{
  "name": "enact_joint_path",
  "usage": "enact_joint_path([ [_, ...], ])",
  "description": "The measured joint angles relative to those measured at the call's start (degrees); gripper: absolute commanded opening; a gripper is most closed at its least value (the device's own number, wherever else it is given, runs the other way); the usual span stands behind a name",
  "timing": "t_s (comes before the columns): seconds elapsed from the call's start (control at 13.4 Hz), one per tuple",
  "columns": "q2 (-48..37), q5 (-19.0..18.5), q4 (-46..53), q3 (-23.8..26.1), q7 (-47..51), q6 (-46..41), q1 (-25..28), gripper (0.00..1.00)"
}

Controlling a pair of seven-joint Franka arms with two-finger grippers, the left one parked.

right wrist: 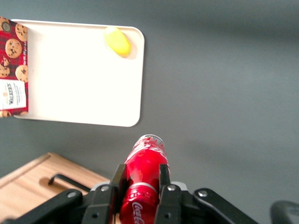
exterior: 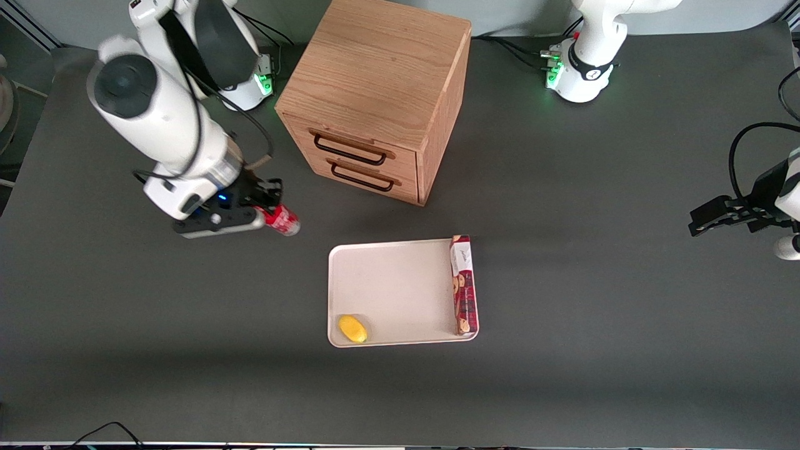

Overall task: Place coke bottle on tray
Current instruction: 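Lift the bottle and carry it over the white tray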

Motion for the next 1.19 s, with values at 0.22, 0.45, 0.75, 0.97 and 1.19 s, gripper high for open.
enact_joint_path([
  [0.22,8.23,1.18,1.85,-0.31,-0.01,6.80,0.15,0.00],
  [0.45,15.33,1.37,6.08,-0.28,0.00,11.85,0.57,0.00],
  [0.75,18.62,2.71,7.53,0.01,1.36,15.78,1.53,0.00],
  [0.97,20.71,3.02,7.54,0.13,3.38,17.80,3.04,0.00],
  [1.19,22.47,3.02,7.54,-0.01,3.39,18.47,3.11,0.00],
])
